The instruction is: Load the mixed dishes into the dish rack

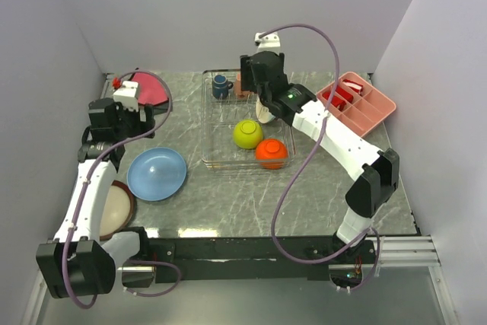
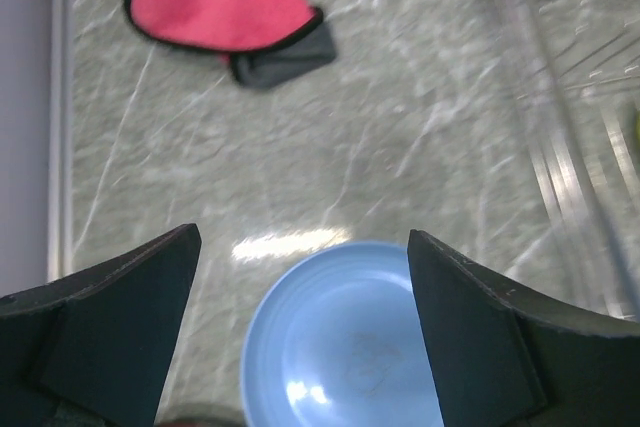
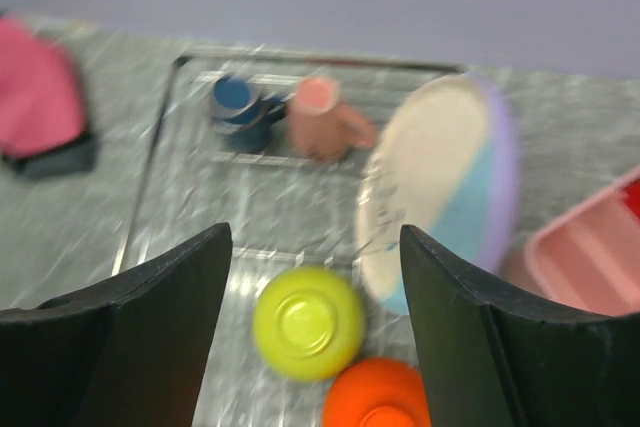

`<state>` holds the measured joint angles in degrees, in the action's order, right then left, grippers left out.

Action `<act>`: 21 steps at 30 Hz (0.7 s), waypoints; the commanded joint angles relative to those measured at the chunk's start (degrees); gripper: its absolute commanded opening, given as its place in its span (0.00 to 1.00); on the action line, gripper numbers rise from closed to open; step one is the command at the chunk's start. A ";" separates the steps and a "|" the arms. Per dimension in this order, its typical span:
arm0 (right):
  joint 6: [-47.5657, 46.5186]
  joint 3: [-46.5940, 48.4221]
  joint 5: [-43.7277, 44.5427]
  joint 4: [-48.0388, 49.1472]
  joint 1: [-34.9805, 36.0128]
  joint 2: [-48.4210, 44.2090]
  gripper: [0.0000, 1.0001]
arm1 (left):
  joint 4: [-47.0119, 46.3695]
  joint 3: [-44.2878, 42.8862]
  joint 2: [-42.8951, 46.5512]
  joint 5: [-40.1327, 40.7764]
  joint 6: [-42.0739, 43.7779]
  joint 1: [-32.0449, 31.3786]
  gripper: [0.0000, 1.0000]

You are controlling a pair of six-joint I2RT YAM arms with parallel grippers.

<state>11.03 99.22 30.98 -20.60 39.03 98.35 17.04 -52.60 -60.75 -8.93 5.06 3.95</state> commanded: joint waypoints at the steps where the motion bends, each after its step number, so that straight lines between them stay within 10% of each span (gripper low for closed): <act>1: 1.10 -2.53 -14.97 -3.04 0.44 -2.10 0.77 | 4.83 0.13 -2.61 -2.31 10.21 4.57 0.91; 10: -5.57 -7.63 -58.60 -3.48 -0.88 -6.06 1.00 | 16.79 -1.54 -12.88 -12.95 19.54 12.22 0.84; 21: -5.76 -11.42 -58.58 -1.82 -0.97 -6.67 1.00 | 16.45 -5.41 -29.15 -14.55 24.91 17.85 0.69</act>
<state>6.11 88.33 -25.61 -24.47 38.63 94.83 33.89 -55.88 -88.01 -21.47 26.81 21.89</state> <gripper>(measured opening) 0.999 0.700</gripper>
